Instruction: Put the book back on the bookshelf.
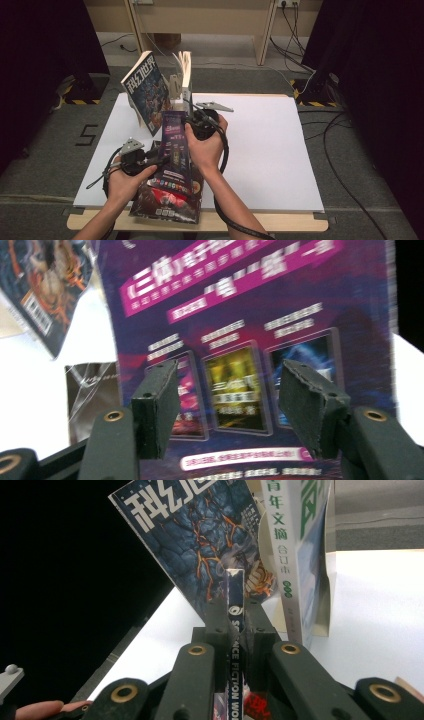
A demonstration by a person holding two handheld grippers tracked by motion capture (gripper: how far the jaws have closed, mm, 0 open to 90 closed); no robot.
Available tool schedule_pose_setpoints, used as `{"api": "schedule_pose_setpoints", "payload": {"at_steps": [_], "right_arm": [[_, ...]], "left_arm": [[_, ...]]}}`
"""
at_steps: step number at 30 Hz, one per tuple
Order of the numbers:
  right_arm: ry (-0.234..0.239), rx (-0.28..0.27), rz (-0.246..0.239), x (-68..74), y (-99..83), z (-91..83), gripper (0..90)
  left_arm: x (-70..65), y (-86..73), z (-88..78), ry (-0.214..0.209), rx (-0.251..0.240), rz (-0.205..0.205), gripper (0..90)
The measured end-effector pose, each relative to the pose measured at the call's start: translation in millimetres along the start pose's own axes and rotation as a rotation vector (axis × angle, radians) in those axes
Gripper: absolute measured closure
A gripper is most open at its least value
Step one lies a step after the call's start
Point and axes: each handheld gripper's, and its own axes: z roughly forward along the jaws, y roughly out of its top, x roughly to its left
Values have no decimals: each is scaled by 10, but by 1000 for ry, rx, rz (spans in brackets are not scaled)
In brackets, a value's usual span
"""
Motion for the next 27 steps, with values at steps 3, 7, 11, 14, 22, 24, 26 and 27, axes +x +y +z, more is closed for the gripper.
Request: {"api": "schedule_pose_setpoints", "payload": {"at_steps": [3,7,11,14,22,24,26,27], "right_arm": [[-2,-5,4,21,15,15,844],[-9,-18,3,28,38,37,844],[-15,-50,2,55,64,39,844],[-20,-65,-2,89,90,39,844],[-31,-92,-15,171,149,50,843],[-31,-98,-17,186,155,62,843],[-34,-96,-18,199,157,69,843],[-35,-96,-18,203,158,72,843]], "left_arm": [[-61,47,-8,-14,-7,12,395],[-148,111,3,-34,-4,37,392],[-247,175,17,-61,-9,53,387],[-320,226,18,-76,-19,65,374],[-471,306,93,-24,-21,166,328],[-496,302,137,3,-12,196,323],[-508,295,178,17,-7,206,320],[-512,291,201,35,1,219,319]]}}
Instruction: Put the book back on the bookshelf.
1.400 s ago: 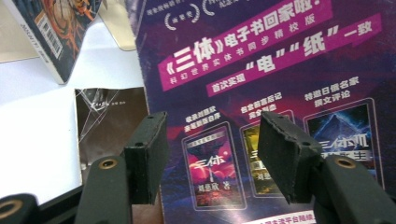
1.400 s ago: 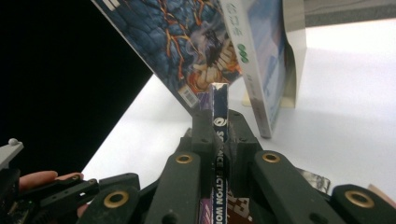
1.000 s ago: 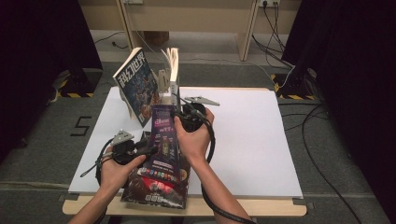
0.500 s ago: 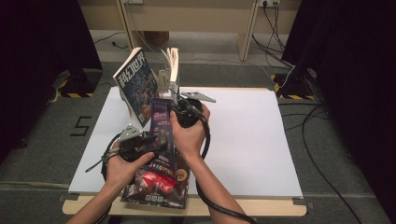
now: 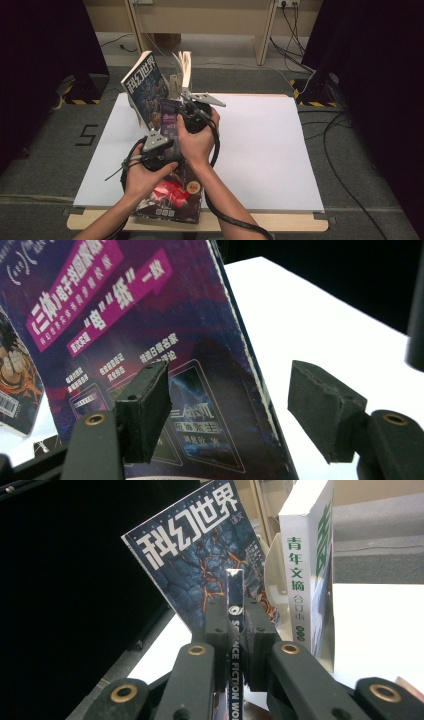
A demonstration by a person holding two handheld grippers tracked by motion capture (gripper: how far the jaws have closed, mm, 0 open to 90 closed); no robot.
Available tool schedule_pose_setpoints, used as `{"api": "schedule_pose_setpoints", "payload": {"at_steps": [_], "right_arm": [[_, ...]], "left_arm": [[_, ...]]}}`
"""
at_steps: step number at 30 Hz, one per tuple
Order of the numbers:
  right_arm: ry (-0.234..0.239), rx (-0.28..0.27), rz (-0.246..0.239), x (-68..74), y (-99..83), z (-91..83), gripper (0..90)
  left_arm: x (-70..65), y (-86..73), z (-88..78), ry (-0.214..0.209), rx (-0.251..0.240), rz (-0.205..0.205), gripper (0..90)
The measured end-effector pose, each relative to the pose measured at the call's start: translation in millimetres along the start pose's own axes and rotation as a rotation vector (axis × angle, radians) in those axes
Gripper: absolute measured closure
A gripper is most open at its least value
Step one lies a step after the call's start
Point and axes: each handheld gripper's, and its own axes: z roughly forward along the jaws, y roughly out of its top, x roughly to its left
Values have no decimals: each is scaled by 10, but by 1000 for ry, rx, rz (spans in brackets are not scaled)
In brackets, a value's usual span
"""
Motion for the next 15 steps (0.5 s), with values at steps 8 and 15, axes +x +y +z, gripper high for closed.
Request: {"api": "schedule_pose_setpoints", "payload": {"at_steps": [8,15], "right_arm": [[9,-20,-4,75,22,-22,840],[58,-36,-77,247,48,-57,837]], "left_arm": [[11,-25,42,78,-21,56,374],[193,-150,-6,150,-56,-23,554]]}}
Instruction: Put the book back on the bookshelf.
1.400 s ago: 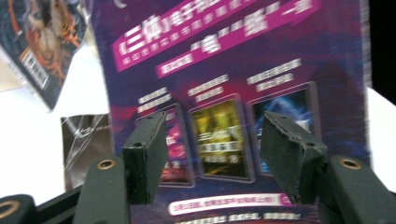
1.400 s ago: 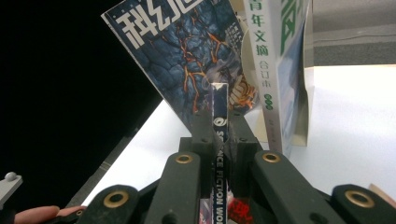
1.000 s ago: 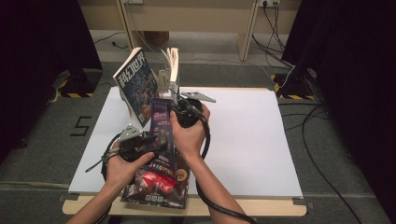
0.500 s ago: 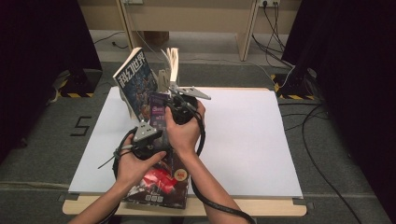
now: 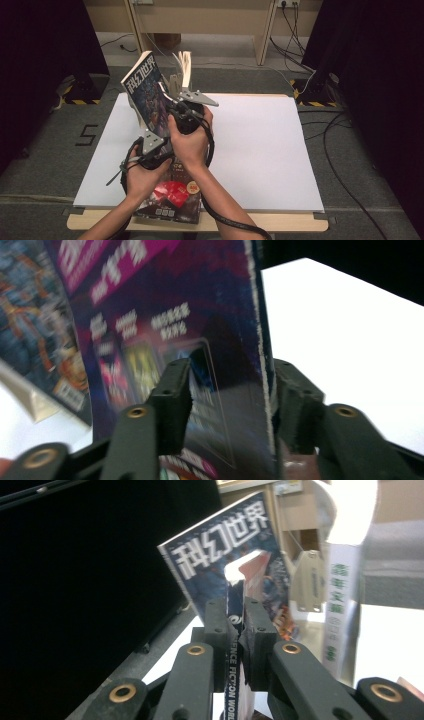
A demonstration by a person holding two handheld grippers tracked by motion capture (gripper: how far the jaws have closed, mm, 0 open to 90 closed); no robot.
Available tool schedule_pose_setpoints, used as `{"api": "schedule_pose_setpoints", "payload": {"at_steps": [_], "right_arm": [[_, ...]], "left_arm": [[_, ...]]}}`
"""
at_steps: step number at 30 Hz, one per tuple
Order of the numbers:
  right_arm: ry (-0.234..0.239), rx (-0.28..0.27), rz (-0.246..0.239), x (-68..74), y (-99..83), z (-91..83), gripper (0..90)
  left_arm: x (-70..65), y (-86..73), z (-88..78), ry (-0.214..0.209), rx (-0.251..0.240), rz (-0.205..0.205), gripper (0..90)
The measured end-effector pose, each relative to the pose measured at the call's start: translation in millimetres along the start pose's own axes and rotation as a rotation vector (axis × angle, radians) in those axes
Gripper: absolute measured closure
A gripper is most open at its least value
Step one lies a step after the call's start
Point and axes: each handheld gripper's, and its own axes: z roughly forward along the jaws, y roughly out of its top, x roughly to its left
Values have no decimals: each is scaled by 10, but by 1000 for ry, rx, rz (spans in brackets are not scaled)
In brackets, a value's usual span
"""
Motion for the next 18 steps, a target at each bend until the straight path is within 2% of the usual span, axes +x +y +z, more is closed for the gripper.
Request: {"api": "schedule_pose_setpoints", "payload": {"at_steps": [4,7,12,15,18], "right_arm": [[16,19,-32,67,-42,53,830],[26,35,-51,112,-88,105,820],[40,64,-106,185,-141,204,787],[41,63,-129,201,-144,231,738],[69,72,-129,180,-127,223,702]], "left_arm": [[101,-80,25,45,23,-41,636],[168,-136,56,55,45,-64,681],[193,-211,83,73,44,-75,764],[218,-230,66,96,34,-64,823],[261,-244,46,92,23,-82,833]]}}
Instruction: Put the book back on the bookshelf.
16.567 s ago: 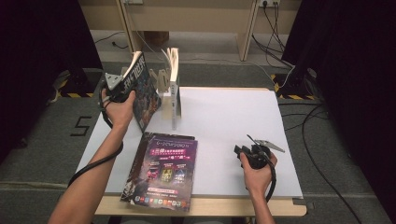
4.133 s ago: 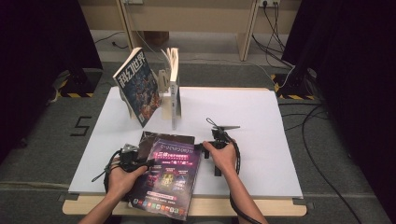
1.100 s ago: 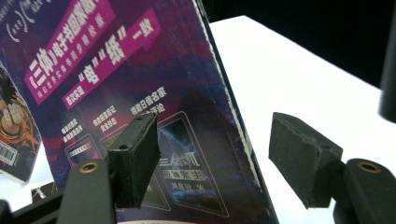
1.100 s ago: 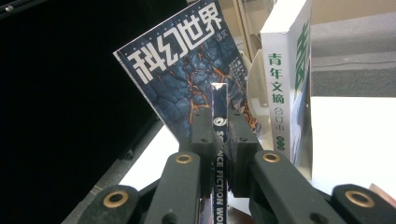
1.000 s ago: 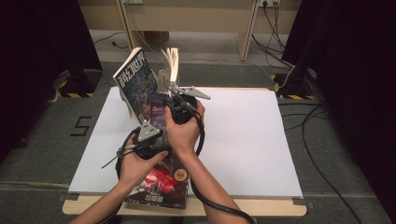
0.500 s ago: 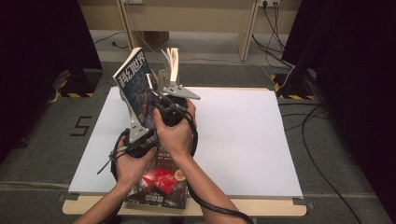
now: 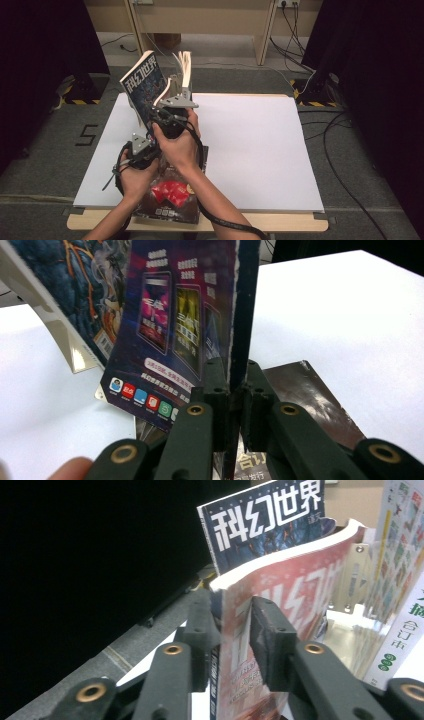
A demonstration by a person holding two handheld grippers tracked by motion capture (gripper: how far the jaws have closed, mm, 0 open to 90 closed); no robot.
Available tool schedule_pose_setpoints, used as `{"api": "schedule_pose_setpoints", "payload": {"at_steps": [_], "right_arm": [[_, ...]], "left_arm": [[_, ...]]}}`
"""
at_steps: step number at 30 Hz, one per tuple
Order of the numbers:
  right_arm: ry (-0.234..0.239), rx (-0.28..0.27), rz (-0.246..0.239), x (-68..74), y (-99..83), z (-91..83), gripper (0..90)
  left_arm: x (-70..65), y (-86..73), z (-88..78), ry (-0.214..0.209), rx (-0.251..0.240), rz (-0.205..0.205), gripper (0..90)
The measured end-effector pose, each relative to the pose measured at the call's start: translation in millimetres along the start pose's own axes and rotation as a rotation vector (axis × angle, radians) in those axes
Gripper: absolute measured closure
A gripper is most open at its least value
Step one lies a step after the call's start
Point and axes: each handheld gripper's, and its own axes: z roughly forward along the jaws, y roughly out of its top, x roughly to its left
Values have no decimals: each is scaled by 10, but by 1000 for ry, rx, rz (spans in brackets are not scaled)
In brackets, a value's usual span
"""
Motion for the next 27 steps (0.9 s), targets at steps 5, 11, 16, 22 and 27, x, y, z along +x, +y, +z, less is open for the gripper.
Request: {"api": "schedule_pose_setpoints", "payload": {"at_steps": [5,11,16,22,27], "right_arm": [[62,-46,13,-37,24,-155,665],[23,-111,64,-275,50,-419,663],[-25,-131,102,-528,11,-599,665],[-73,-132,137,-775,-110,-736,669],[-97,-119,165,-912,-213,-778,671]], "left_arm": [[56,-18,1,-22,-13,-17,836],[167,15,-53,-36,-61,-67,837],[293,121,-155,-31,-105,-97,838],[389,229,-222,-41,-151,-101,838],[452,412,-217,-38,-198,-77,838]]}}
